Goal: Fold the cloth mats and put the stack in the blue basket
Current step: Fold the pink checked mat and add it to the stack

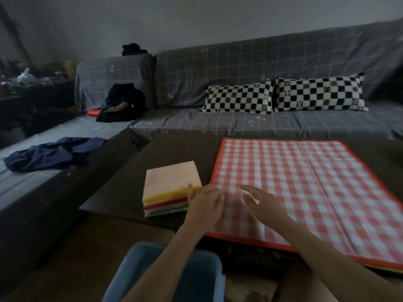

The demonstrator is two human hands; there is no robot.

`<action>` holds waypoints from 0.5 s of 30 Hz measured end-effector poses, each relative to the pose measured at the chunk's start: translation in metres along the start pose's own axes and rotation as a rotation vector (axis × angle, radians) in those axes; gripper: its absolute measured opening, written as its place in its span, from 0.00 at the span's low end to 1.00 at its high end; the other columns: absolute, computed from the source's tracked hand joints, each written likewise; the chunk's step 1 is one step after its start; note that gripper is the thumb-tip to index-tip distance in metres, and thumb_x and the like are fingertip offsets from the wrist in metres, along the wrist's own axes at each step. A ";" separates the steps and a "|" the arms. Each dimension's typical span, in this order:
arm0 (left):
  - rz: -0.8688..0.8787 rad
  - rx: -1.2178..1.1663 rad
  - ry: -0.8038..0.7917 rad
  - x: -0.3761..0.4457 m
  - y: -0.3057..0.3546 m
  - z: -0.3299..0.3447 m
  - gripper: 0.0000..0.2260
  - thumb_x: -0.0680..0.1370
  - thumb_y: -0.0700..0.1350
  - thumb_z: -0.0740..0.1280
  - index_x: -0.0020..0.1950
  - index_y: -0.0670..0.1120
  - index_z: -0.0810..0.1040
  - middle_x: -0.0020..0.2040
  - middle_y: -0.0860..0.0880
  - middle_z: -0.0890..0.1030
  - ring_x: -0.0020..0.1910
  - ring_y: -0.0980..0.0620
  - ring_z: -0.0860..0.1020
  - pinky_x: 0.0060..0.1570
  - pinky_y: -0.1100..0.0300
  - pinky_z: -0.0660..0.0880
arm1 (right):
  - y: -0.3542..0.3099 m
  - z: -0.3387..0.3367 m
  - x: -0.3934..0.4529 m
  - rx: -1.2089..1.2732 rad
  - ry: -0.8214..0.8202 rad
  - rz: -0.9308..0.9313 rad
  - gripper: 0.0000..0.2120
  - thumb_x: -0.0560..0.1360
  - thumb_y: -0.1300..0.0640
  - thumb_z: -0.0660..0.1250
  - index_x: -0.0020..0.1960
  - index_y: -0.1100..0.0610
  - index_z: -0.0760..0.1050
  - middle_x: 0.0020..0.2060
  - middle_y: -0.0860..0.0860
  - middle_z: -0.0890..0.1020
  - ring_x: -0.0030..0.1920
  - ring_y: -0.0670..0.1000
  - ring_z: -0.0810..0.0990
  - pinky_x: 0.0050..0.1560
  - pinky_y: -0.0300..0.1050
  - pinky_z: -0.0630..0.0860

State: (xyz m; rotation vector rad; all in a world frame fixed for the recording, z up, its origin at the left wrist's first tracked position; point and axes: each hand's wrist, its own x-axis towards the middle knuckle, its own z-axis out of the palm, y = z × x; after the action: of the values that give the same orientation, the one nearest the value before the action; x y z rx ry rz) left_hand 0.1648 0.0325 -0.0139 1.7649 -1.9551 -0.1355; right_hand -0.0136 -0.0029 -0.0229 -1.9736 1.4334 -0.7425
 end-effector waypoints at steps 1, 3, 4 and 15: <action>0.039 -0.013 -0.002 -0.003 0.007 0.008 0.13 0.82 0.48 0.55 0.60 0.52 0.78 0.62 0.57 0.76 0.67 0.58 0.67 0.71 0.50 0.34 | 0.008 -0.007 -0.009 -0.031 0.006 -0.002 0.18 0.80 0.51 0.59 0.69 0.49 0.69 0.69 0.47 0.71 0.69 0.49 0.68 0.65 0.38 0.61; 0.110 -0.090 -0.049 -0.007 0.021 0.022 0.14 0.81 0.50 0.56 0.59 0.52 0.79 0.61 0.55 0.77 0.65 0.58 0.70 0.72 0.53 0.44 | 0.025 -0.021 -0.027 -0.137 0.010 -0.012 0.17 0.80 0.54 0.59 0.68 0.50 0.71 0.66 0.47 0.74 0.67 0.50 0.70 0.63 0.37 0.63; 0.143 -0.147 -0.092 -0.008 0.027 0.029 0.14 0.81 0.51 0.57 0.59 0.51 0.79 0.60 0.54 0.78 0.64 0.57 0.71 0.71 0.54 0.52 | 0.032 -0.028 -0.036 -0.178 0.013 -0.019 0.16 0.79 0.54 0.59 0.66 0.51 0.73 0.63 0.47 0.76 0.65 0.50 0.73 0.62 0.36 0.64; 0.228 -0.287 -0.441 -0.025 0.071 0.058 0.13 0.73 0.56 0.70 0.56 0.56 0.82 0.67 0.59 0.72 0.66 0.60 0.66 0.65 0.60 0.64 | 0.087 -0.077 -0.105 -0.326 -0.012 -0.042 0.12 0.72 0.46 0.69 0.54 0.46 0.81 0.56 0.42 0.77 0.58 0.43 0.71 0.55 0.28 0.60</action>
State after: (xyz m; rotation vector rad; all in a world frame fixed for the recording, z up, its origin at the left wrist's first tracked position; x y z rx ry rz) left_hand 0.0770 0.0524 -0.0440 1.3974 -2.2841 -0.7411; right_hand -0.1525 0.0661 -0.0448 -2.2526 1.5909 -0.5399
